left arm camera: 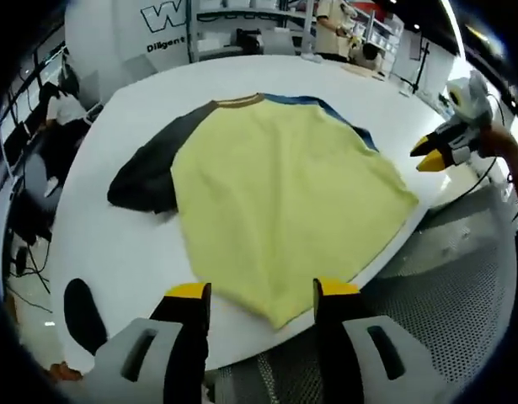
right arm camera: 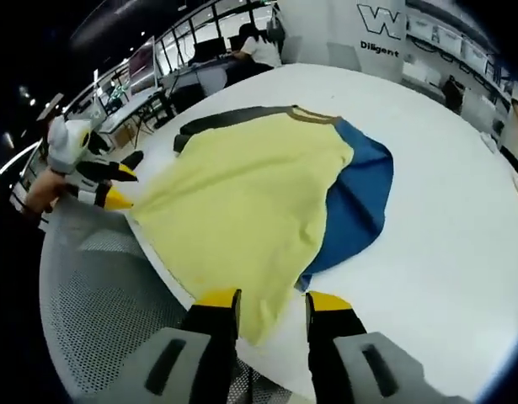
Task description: Fold the garment on the visible template until the final outline fits inside the template.
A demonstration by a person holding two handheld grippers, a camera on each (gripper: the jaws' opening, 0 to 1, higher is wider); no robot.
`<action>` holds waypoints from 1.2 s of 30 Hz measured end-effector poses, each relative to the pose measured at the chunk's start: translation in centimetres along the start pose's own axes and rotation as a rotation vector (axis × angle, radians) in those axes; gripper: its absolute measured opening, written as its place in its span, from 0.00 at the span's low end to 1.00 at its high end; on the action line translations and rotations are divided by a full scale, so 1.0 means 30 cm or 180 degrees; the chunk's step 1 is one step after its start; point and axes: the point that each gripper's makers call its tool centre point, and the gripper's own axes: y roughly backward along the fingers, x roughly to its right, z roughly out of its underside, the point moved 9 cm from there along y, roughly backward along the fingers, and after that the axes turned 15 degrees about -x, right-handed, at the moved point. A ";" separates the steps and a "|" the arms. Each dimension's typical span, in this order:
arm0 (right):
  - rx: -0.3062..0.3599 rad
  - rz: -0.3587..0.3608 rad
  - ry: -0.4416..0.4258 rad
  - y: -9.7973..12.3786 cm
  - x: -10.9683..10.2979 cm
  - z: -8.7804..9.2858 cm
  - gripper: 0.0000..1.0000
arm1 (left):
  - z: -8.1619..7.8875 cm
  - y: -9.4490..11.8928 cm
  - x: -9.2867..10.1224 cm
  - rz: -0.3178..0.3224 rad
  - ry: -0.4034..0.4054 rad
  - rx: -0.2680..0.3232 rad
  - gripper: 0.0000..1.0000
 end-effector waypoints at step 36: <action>0.0354 0.0453 -0.0858 -0.198 0.267 -0.129 0.23 | -0.024 0.040 0.012 0.0025 -0.0032 0.0511 0.99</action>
